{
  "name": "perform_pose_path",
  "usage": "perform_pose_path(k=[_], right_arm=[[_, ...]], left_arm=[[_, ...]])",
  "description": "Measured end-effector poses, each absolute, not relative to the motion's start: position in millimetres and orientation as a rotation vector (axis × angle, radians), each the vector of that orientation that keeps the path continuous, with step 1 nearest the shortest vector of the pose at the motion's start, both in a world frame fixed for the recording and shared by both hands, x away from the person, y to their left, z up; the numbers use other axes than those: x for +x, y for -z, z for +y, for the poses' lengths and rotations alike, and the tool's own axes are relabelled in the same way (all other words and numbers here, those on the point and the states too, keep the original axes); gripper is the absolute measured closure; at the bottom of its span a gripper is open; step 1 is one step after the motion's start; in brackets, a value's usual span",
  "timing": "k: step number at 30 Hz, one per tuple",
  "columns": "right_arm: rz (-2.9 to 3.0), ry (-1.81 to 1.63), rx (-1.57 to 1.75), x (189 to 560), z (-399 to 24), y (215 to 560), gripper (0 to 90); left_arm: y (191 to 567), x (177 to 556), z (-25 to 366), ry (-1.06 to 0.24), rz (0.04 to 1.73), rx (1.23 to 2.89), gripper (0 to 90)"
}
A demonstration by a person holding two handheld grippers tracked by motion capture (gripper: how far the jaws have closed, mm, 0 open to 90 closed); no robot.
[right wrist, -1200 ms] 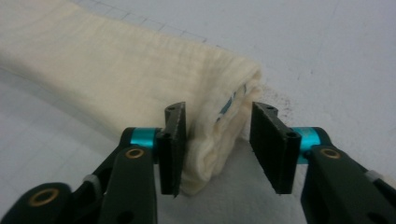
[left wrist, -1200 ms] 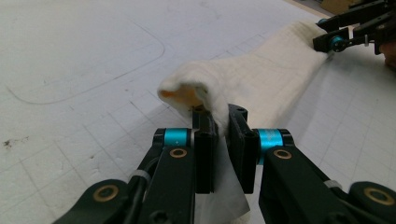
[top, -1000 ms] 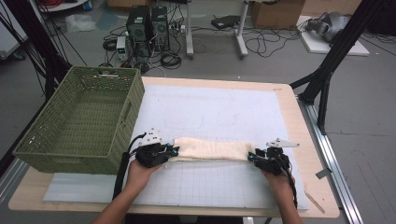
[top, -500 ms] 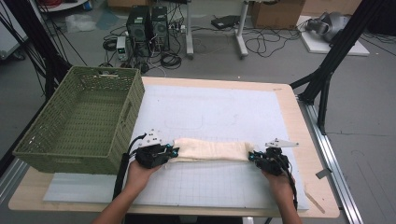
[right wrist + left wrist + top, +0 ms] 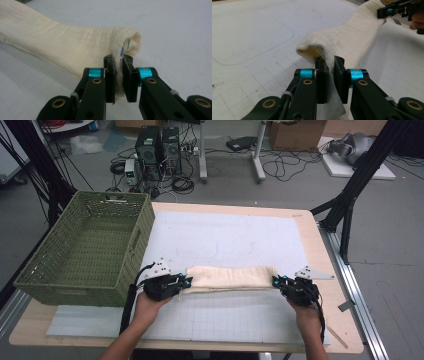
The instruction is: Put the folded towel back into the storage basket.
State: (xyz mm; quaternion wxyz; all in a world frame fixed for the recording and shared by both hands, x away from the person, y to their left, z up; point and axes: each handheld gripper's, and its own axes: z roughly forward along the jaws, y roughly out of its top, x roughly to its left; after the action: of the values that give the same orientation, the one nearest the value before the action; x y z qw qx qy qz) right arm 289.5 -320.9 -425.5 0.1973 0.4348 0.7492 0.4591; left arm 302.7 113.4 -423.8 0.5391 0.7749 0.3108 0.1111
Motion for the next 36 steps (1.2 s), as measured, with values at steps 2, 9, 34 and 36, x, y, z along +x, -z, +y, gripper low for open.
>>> perform_pose_path(k=[2, 9, 34, 36], right_arm=[[2.092, -1.294, 1.201, 289, -321, 424, 81.9], [2.074, -1.313, 1.127, 291, -319, 418, 81.9], [1.977, -1.386, 0.984, 326, -288, 372, 81.9], [1.986, -1.378, 0.961, 334, -281, 365, 81.9]], left_arm=[[420, 302, 115, -0.271, 0.737, 1.824, 82.0], [411, 298, 119, -0.286, 0.721, 1.799, 82.0], [375, 278, 147, -0.389, 0.697, 1.710, 82.4], [372, 276, 151, -0.403, 0.706, 1.698, 82.4]])
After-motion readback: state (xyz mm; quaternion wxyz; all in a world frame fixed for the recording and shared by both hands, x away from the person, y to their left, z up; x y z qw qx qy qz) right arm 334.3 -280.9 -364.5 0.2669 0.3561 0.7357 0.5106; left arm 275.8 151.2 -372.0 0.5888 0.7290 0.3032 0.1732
